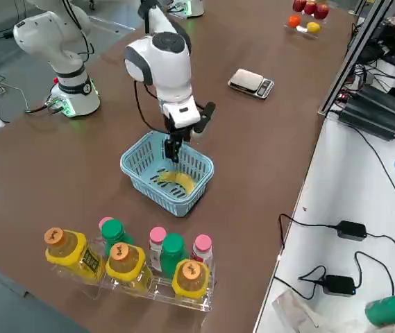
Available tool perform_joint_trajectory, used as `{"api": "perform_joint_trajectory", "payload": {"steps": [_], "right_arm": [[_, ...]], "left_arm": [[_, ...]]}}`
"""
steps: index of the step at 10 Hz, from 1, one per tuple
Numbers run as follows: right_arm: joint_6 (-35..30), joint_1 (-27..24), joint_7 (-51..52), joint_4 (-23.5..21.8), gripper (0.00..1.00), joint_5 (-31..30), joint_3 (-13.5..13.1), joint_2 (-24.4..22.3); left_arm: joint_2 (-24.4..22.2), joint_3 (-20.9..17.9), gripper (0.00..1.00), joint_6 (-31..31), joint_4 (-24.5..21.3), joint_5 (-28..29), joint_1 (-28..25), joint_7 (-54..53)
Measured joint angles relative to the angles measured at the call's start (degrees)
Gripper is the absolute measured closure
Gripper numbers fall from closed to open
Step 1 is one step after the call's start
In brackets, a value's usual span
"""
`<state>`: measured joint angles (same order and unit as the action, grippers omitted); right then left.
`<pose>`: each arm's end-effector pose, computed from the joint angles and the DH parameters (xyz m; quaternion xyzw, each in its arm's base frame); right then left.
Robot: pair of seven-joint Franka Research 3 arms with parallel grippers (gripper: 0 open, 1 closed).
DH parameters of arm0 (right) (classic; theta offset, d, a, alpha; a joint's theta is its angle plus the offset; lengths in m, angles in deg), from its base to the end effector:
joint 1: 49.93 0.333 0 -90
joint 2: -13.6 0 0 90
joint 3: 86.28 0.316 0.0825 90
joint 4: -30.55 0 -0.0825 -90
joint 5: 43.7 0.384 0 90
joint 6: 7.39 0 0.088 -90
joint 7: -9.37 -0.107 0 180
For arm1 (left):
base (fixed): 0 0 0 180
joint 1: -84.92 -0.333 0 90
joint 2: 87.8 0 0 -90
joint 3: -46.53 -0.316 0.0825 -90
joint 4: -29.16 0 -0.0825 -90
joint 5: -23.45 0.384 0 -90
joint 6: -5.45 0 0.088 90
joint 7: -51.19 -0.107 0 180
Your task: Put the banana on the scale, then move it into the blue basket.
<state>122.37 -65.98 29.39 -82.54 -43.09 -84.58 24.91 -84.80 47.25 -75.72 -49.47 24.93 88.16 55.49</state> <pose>0.5850 -0.1500 0.3795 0.9978 0.0458 0.0468 0.0070 0.5529 -0.0350 0.6741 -0.9999 -0.0049 0.0031 0.0127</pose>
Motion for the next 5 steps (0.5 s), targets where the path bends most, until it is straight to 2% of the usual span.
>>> {"api": "perform_joint_trajectory", "payload": {"steps": [3,5], "right_arm": [[-13.9,14.3,-19.4,11.6,0.00,0.0,-3.5,-0.5],[-27.6,18.0,-23.4,21.6,0.00,0.3,-3.8,-2.7]], "left_arm": [[0.0,0.0,0.00,0.0,0.0,0.0,0.0,0.0],[0.0,0.1,0.00,0.0,0.0,0.0,0.1,0.0]]}}
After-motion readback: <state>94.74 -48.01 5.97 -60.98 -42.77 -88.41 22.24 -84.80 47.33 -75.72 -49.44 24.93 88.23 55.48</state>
